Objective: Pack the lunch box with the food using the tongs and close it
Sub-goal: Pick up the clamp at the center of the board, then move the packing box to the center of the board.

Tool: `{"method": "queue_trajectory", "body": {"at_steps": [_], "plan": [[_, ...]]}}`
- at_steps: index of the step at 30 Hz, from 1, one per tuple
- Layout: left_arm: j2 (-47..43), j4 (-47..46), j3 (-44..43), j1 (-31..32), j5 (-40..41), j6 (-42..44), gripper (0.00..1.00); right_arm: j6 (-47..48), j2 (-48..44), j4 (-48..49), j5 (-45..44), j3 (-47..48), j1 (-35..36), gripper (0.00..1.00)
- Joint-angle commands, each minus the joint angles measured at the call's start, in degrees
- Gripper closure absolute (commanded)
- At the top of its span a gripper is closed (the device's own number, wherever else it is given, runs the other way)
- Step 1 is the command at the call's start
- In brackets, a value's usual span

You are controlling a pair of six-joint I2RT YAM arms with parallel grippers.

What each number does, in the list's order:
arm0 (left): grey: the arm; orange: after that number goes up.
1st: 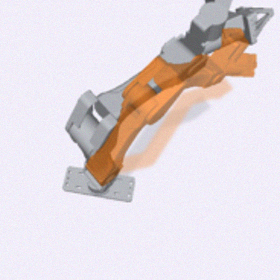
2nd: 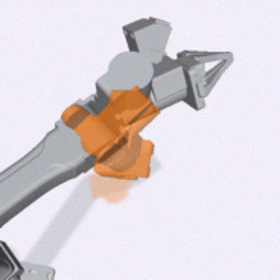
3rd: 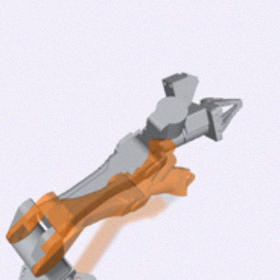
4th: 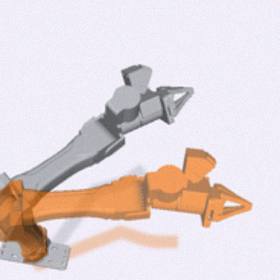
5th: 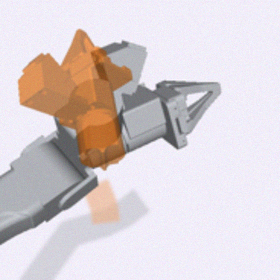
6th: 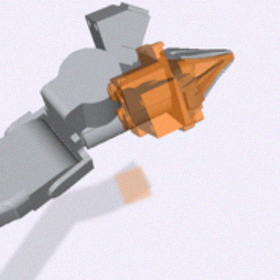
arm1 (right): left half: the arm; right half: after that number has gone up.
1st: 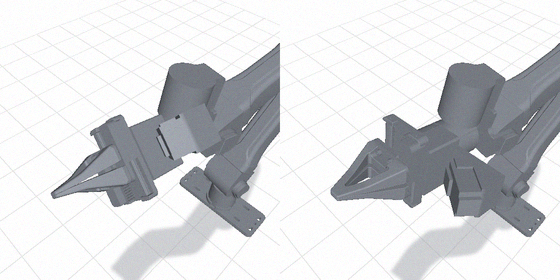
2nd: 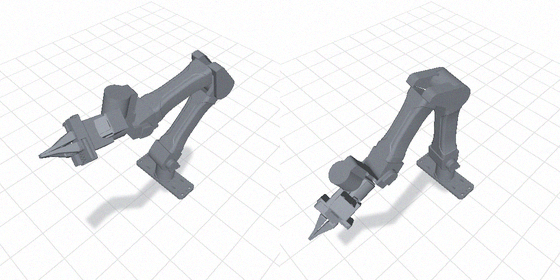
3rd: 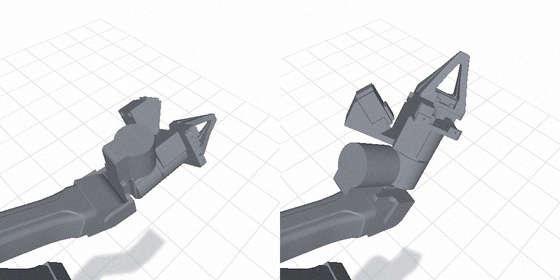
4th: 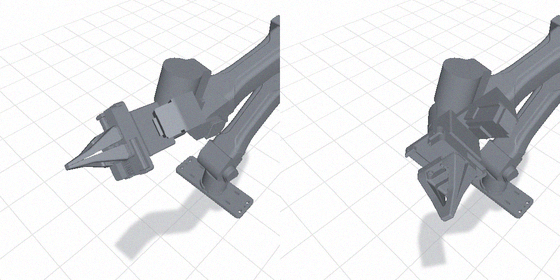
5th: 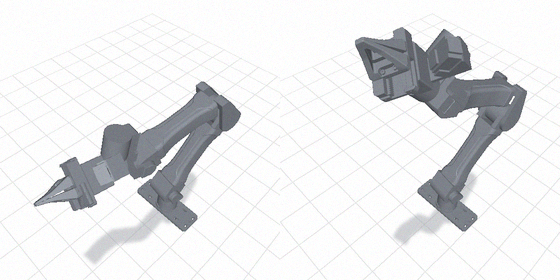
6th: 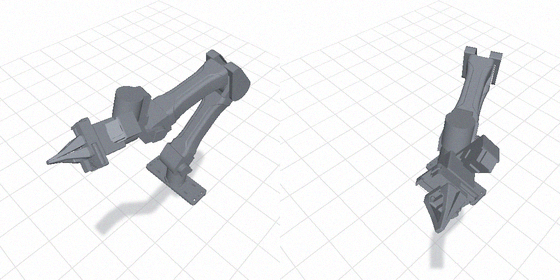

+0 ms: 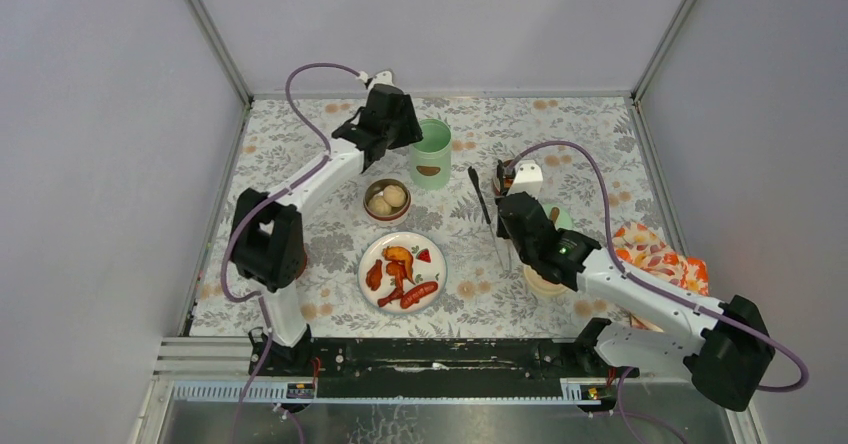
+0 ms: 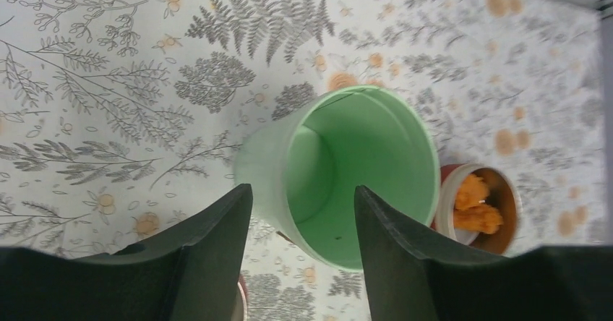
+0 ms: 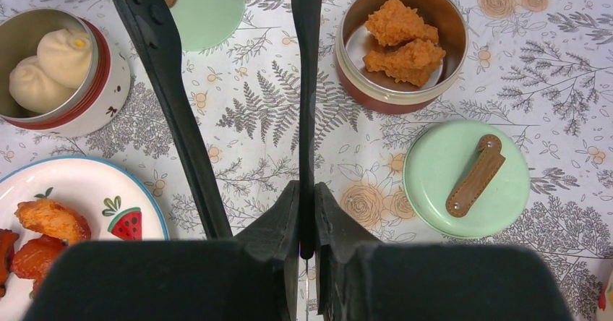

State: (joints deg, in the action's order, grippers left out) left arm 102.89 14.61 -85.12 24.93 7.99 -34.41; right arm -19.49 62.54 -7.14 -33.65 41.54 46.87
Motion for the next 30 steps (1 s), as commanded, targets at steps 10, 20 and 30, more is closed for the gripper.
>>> {"method": "queue_trajectory", "body": {"at_steps": [10,20,30], "plan": [[9.3,8.5,-10.4,-0.4,1.6,9.0,0.67,0.9,-2.9,1.0,-3.0,-0.2,-0.8,1.0],[5.7,13.8,-10.7,3.6,5.0,13.9,0.98,0.2,-6.1,-2.0,-3.6,0.2,-0.8,1.0],[0.8,18.5,-6.0,12.7,17.3,16.3,1.0,-0.6,-12.3,-7.3,-5.3,-0.1,-0.8,1.0]]}}
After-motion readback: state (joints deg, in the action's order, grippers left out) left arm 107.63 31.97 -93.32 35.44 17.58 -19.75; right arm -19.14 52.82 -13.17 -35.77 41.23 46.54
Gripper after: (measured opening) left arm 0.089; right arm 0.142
